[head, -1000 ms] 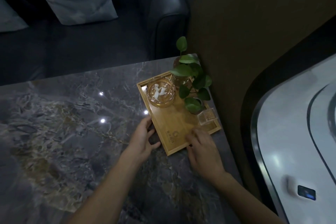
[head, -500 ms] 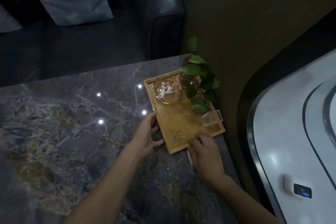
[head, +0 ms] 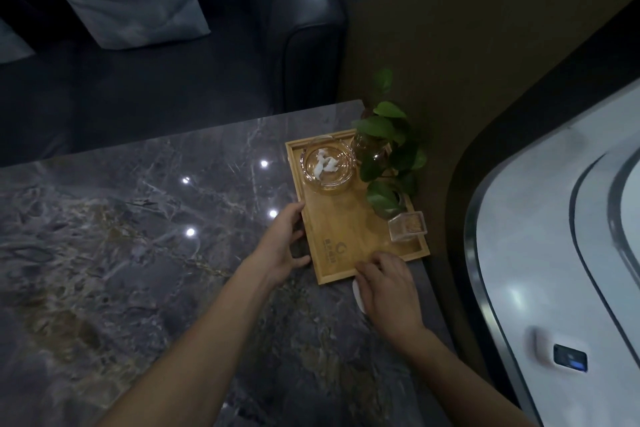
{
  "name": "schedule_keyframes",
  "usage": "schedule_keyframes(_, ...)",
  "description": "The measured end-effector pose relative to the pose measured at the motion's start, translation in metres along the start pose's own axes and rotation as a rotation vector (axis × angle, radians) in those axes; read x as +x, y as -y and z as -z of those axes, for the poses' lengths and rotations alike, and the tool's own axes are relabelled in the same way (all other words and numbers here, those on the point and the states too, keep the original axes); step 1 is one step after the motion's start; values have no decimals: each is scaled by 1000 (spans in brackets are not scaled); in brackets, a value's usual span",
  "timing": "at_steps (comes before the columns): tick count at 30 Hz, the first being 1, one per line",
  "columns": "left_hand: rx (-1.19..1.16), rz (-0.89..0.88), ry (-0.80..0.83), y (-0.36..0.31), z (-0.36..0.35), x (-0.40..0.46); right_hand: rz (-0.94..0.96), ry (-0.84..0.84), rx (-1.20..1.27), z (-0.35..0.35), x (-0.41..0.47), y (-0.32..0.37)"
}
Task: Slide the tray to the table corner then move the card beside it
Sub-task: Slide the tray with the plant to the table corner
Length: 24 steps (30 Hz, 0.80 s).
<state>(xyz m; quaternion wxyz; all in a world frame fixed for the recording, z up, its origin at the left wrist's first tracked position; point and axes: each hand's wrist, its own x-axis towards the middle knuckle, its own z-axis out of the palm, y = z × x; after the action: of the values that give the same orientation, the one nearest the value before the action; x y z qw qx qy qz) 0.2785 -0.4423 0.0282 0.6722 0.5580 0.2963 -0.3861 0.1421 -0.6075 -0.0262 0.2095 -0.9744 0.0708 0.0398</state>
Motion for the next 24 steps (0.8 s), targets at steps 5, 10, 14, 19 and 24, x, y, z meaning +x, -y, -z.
schedule_keyframes(5, 33, -9, -12, 2, -2, -1, -8, 16, 32, 3, -1, 2)
schedule_keyframes(10, 80, -30, -13, 7, 0, -5, 7, 63, 38, 6, -9, 2)
schedule_keyframes(14, 126, -62, -19, 18, 7, -19, 9, 169, -11, 7, -16, 1)
schedule_keyframes(19, 330, -238, -141, 40, 27, -48, 23, 212, 32, 17, -32, 13)
schedule_keyframes(24, 678, -414, -256, 69, 47, -80, 57, 224, 0, 20, -50, 22)
